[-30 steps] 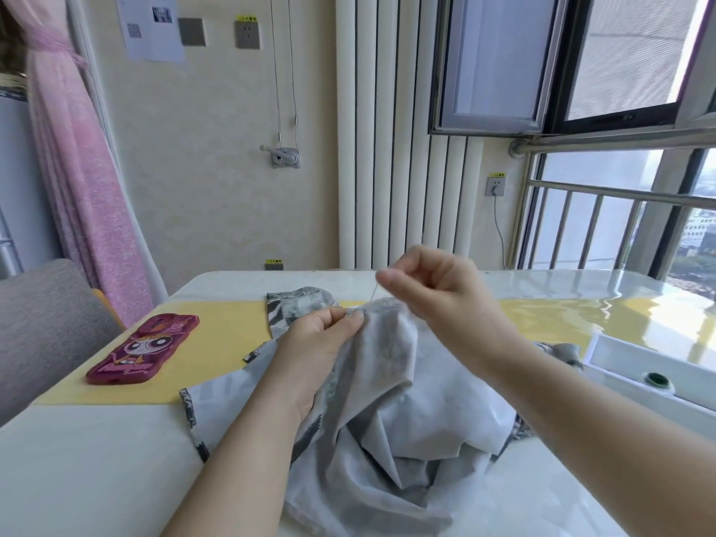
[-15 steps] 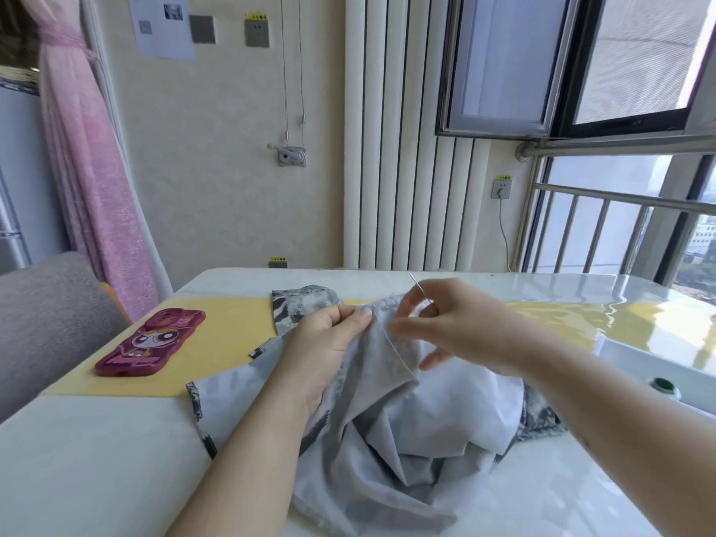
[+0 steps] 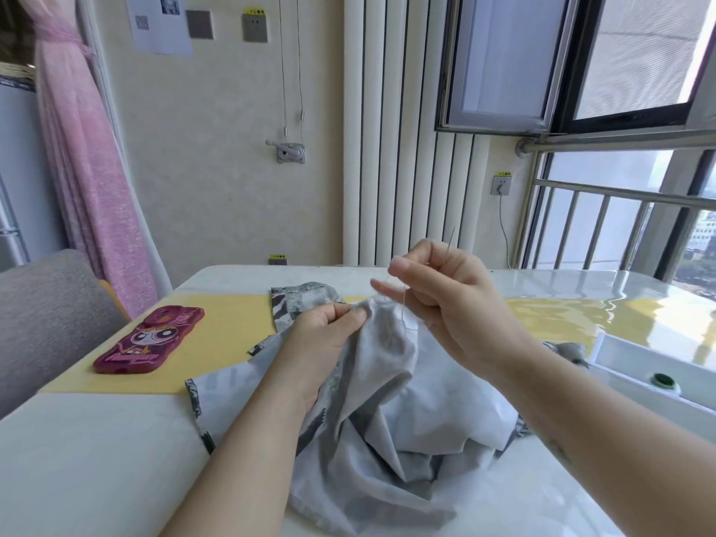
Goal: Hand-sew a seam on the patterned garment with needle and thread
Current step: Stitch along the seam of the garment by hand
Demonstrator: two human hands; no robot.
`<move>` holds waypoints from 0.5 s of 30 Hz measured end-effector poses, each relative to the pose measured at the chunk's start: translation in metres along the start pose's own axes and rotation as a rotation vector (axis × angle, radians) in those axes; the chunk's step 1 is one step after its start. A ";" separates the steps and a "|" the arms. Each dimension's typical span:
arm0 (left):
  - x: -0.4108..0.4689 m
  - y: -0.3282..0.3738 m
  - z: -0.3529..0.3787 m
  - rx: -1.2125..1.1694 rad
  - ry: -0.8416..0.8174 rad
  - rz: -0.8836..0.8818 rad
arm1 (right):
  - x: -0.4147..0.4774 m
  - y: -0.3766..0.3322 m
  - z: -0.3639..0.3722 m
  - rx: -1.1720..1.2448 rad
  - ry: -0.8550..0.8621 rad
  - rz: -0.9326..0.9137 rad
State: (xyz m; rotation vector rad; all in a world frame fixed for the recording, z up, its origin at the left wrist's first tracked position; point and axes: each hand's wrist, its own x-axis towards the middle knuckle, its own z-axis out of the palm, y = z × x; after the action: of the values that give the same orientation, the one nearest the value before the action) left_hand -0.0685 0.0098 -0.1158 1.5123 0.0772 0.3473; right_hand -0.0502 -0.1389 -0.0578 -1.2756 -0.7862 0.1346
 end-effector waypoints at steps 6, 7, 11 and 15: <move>-0.001 0.003 0.001 0.006 -0.019 0.036 | -0.004 -0.009 -0.005 -0.122 -0.058 0.253; -0.001 0.003 -0.001 -0.009 -0.020 0.039 | -0.002 -0.010 -0.009 -0.248 0.002 0.215; 0.002 0.003 -0.005 0.018 -0.008 0.112 | 0.013 -0.017 -0.024 -0.902 0.091 0.105; 0.002 0.003 -0.007 0.071 -0.027 0.164 | 0.024 -0.010 -0.029 -0.811 -0.057 0.442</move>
State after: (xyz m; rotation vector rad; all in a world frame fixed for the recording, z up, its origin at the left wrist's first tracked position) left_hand -0.0695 0.0173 -0.1128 1.5972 -0.0570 0.4591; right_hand -0.0184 -0.1530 -0.0400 -2.2185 -0.6060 0.2187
